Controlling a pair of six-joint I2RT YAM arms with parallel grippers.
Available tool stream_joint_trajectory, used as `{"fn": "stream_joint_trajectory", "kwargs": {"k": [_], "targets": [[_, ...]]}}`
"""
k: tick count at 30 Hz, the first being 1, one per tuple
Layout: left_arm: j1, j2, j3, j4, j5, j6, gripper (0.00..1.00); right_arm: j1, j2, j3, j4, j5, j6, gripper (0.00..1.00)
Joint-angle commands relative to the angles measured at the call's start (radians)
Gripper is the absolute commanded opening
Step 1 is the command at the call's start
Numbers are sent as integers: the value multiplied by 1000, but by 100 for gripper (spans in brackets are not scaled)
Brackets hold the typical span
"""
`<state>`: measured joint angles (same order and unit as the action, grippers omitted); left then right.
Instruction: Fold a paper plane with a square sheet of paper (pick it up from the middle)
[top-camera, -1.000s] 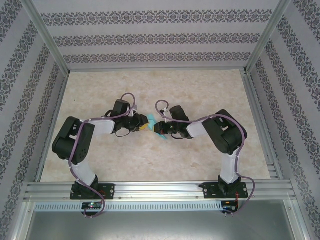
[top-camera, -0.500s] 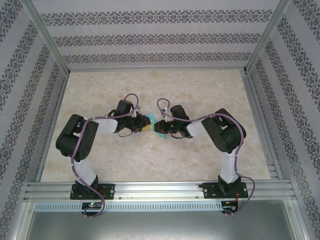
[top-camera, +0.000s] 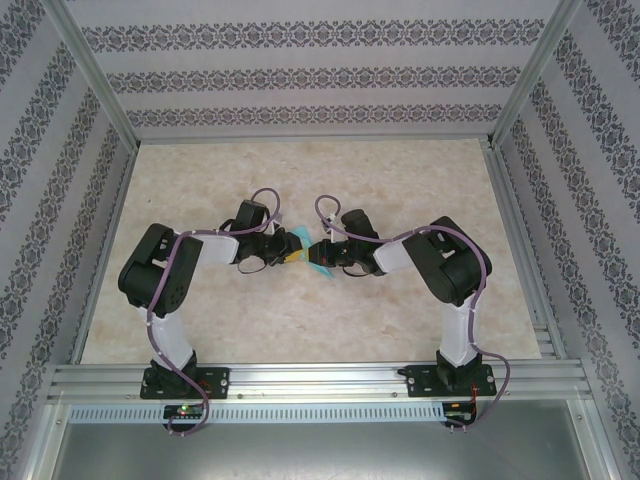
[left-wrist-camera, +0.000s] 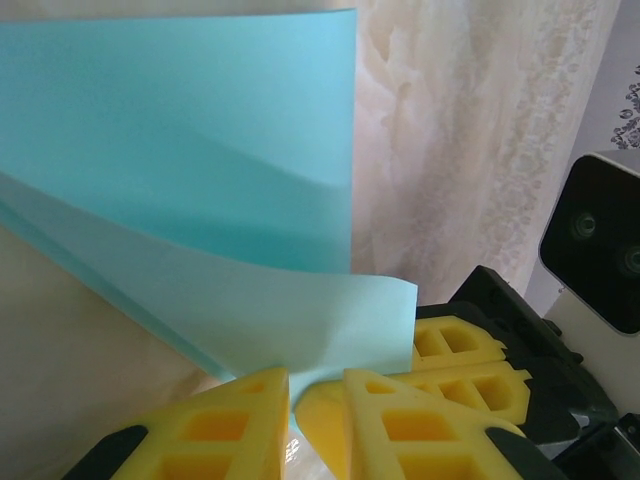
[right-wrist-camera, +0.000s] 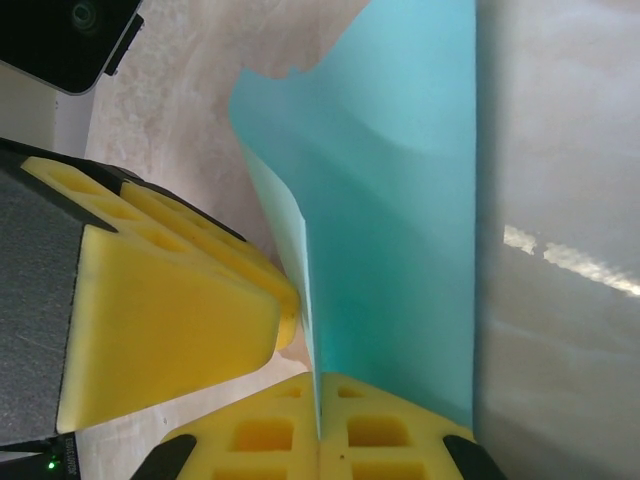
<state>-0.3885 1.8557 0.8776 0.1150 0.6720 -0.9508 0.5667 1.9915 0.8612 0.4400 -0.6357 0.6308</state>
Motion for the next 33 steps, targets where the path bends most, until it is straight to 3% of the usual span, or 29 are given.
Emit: {"fn": "stream_joint_trajectory", "kwargs": {"k": [1,16,33], "targets": [[-11,17,30,17,-3,23,23,-9,20,13,-31,-9,-12,3],[-10,43,38,-14,-22,37,20,-18,-43,12,-73,-41,-15,14],[-11,50,60,-29,-15,37,19,-17,-122,-11,-264,25,-163,18]]}}
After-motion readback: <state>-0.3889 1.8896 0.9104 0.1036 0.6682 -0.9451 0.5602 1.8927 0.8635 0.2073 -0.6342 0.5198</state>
